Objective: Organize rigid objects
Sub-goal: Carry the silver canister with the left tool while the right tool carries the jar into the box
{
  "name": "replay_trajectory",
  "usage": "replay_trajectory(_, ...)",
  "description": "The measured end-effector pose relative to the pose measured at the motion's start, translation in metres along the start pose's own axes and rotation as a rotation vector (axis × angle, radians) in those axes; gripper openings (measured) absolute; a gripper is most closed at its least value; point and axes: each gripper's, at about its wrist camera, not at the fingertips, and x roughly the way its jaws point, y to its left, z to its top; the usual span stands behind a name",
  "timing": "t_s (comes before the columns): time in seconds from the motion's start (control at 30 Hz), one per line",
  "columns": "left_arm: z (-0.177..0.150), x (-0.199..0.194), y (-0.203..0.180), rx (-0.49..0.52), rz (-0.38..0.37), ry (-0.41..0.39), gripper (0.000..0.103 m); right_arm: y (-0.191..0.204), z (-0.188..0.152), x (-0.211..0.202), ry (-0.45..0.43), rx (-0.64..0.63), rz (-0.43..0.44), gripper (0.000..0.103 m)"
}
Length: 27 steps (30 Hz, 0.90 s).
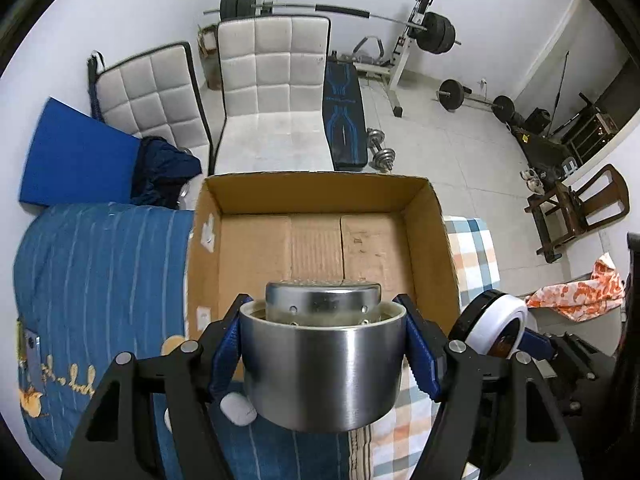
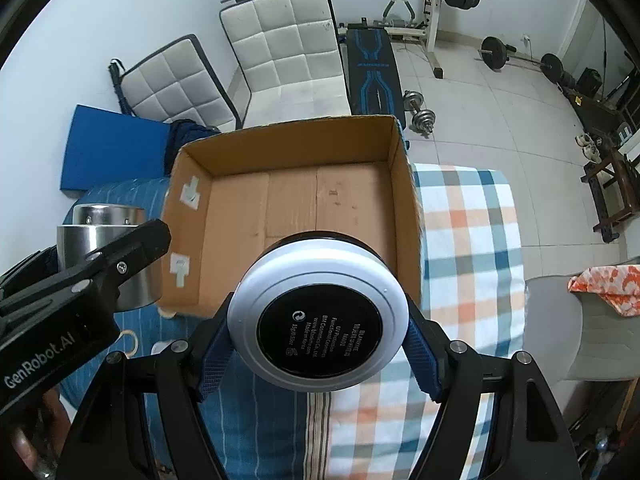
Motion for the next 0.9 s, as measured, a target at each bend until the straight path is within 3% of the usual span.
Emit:
replay_trajectory(0.33,0.050,0.114,0.026,-0.053,-0.046,0.202,0.069,0.003,0.062,0.110,0.092,-0.008,-0.049,0.077)
replay_trajectory(0.63,0.063,0.215,0.045,-0.132,-0.081,0.413,0.069,-0.004,0.094,0.208,0.204,-0.036,-0.105,0.077)
replay_trajectory(0.9,0.067,0.250,0.041,-0.167,-0.131,0.450,0.069,-0.010,0.107,0.247,0.241,-0.042,-0.103,0.077)
